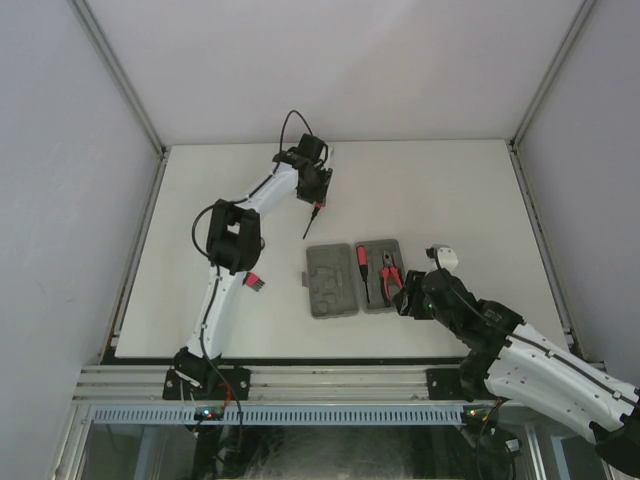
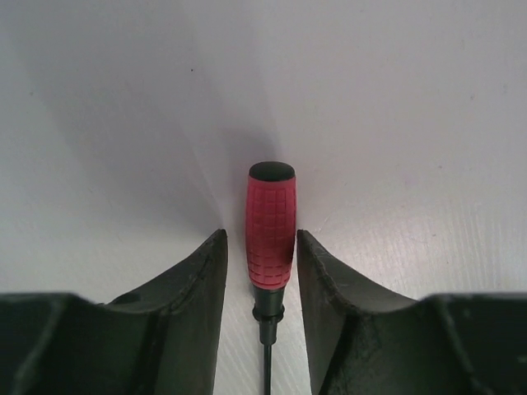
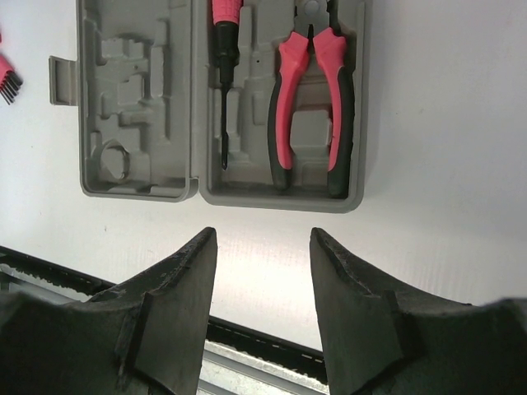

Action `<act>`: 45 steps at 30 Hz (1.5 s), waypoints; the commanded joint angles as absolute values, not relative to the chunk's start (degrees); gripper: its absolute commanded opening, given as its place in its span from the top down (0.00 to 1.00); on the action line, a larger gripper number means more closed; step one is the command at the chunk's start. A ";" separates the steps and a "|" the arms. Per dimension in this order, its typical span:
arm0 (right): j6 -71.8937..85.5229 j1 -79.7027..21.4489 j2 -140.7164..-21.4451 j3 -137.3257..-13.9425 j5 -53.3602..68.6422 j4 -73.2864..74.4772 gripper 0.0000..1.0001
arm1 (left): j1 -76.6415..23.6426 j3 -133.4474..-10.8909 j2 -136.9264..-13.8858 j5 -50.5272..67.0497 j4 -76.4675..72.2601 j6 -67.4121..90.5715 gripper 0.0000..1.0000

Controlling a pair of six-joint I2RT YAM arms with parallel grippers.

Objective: Sort the tools into containers
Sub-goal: Pick up the screwdriver from the center of the board.

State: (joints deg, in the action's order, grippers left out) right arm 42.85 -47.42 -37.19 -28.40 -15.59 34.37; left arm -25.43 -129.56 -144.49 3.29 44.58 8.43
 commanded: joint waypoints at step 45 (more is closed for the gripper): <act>43.86 -46.52 -36.94 -32.05 -2.23 3.36 0.48 | -25.93 -54.05 -55.20 9.21 9.46 29.57 1.00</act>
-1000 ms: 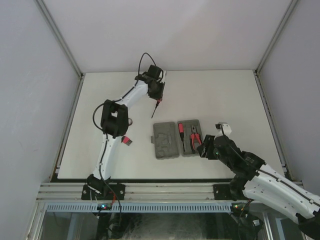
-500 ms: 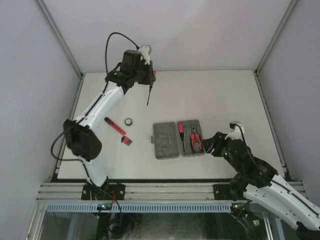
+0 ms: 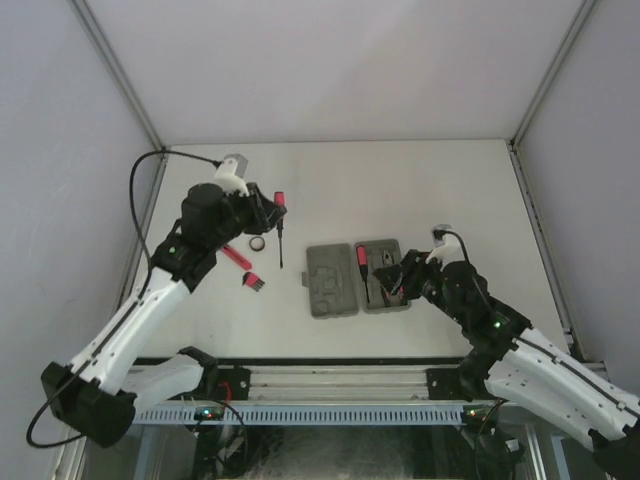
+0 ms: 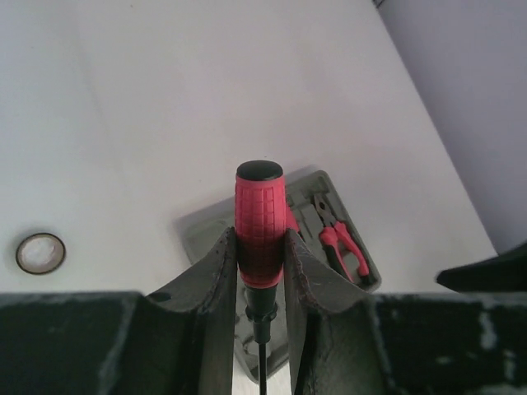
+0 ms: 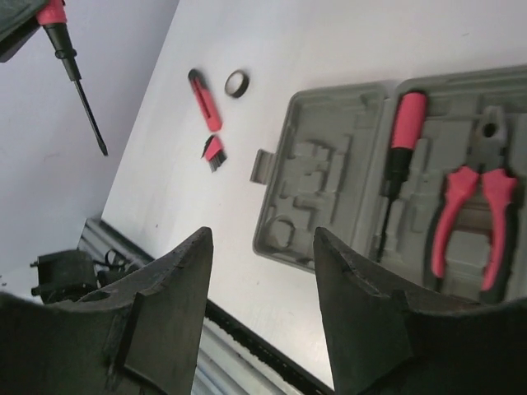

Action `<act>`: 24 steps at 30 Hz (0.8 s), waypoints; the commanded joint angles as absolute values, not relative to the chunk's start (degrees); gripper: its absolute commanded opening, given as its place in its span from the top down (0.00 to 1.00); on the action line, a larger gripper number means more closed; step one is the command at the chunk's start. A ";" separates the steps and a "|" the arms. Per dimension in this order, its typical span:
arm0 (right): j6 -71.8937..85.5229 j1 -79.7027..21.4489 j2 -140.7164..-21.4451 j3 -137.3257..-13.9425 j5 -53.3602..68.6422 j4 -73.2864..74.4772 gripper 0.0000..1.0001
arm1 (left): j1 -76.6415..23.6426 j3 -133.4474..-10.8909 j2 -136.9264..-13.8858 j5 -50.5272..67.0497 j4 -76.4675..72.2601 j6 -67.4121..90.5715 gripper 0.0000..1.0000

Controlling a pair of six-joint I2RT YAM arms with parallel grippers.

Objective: Sort the tools into containers
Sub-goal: Pick up the screwdriver from the center of the board.

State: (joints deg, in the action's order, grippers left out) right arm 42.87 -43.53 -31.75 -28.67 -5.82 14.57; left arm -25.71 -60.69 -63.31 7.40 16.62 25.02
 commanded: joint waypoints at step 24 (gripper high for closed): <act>39.58 -65.75 -67.20 -45.63 -5.30 -21.08 0.53 | -37.30 -34.09 -36.24 15.54 -3.00 40.70 1.00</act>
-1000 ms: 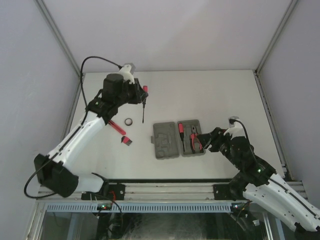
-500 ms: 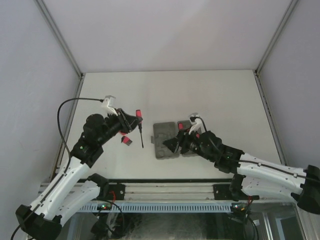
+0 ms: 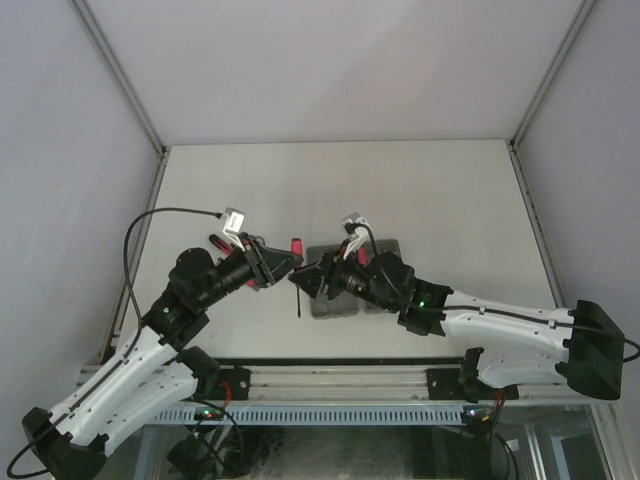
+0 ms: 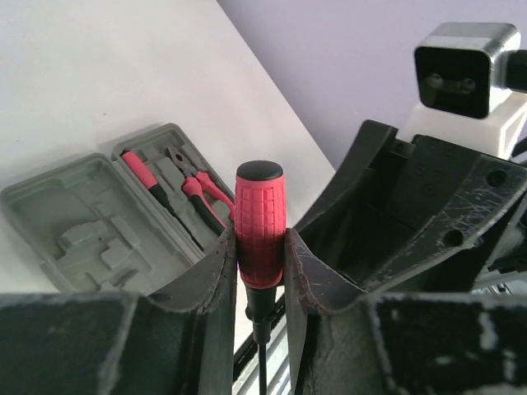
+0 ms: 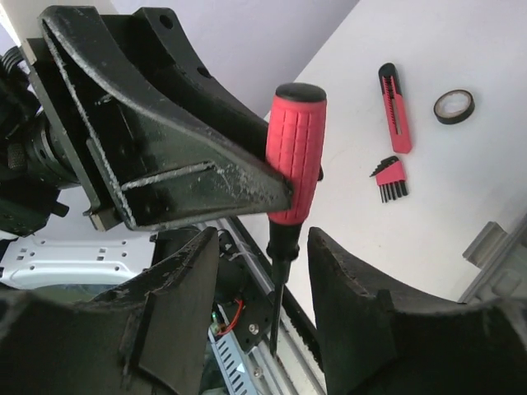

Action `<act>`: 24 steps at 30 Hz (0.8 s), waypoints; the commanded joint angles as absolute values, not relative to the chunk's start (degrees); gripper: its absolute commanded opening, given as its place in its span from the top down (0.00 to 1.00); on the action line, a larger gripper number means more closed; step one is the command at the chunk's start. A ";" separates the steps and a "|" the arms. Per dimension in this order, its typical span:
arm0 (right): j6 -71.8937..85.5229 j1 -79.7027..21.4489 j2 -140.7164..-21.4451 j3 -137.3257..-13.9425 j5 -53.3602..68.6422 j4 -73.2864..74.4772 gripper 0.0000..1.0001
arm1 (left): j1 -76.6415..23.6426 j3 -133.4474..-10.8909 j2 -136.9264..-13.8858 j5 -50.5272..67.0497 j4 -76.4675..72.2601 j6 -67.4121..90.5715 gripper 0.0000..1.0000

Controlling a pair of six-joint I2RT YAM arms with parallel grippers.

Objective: Sort the tools into containers
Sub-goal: Pick up the screwdriver from the center of the board.

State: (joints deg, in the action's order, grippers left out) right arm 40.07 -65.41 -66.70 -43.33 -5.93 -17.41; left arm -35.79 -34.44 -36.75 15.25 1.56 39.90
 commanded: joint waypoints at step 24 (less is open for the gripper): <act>37.61 -64.07 -61.11 -45.64 -21.99 -8.42 1.00 | -38.67 -40.81 -33.80 10.83 5.95 38.83 0.40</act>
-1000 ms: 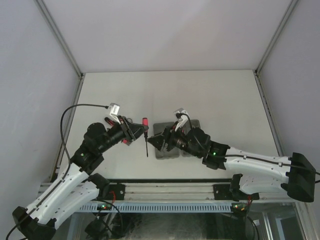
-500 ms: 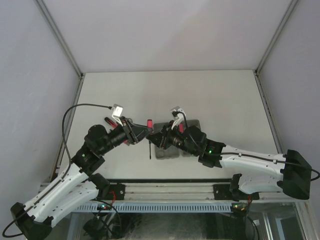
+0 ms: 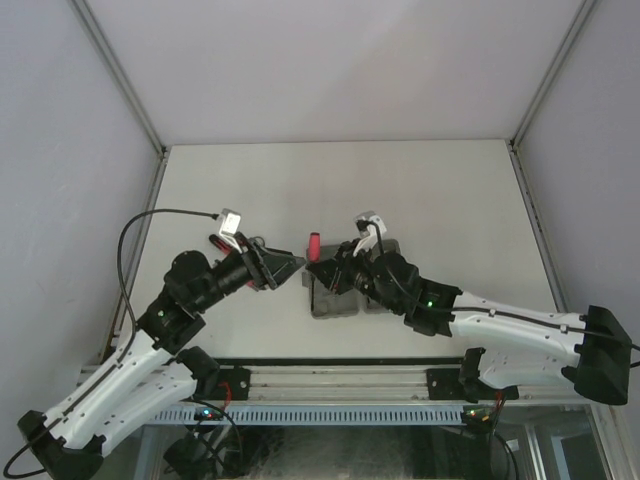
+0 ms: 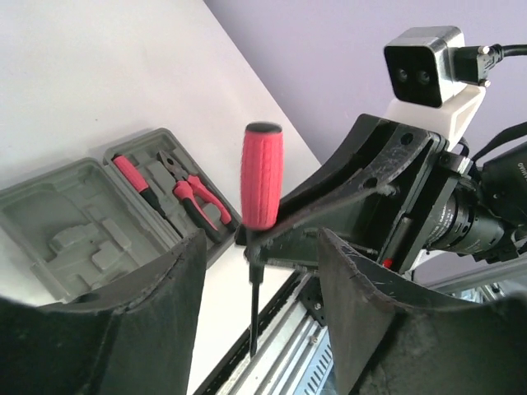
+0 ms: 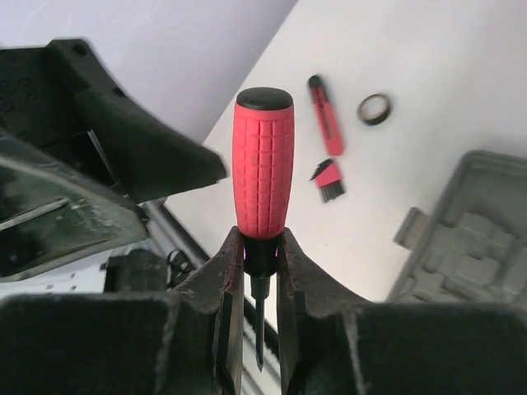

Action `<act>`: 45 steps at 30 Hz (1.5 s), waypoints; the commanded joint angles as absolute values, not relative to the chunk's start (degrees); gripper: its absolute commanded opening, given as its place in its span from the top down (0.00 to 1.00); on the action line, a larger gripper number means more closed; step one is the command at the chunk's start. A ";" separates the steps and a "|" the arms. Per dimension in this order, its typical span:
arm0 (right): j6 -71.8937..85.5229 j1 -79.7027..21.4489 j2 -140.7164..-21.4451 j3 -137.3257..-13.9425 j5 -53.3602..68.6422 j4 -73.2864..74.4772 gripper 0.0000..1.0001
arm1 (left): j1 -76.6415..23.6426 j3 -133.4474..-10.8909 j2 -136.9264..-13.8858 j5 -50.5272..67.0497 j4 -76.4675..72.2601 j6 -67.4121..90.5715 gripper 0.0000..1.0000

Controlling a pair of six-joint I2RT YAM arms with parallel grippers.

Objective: Sort the tools into containers
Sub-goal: Pick up the screwdriver from the center of the board.

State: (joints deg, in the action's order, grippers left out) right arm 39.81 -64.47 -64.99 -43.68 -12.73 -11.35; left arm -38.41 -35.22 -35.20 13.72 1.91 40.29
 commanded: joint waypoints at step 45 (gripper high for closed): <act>-65.06 -71.27 -47.64 -42.06 -11.58 15.56 1.00 | -50.21 -52.78 -46.12 11.00 17.32 28.99 0.30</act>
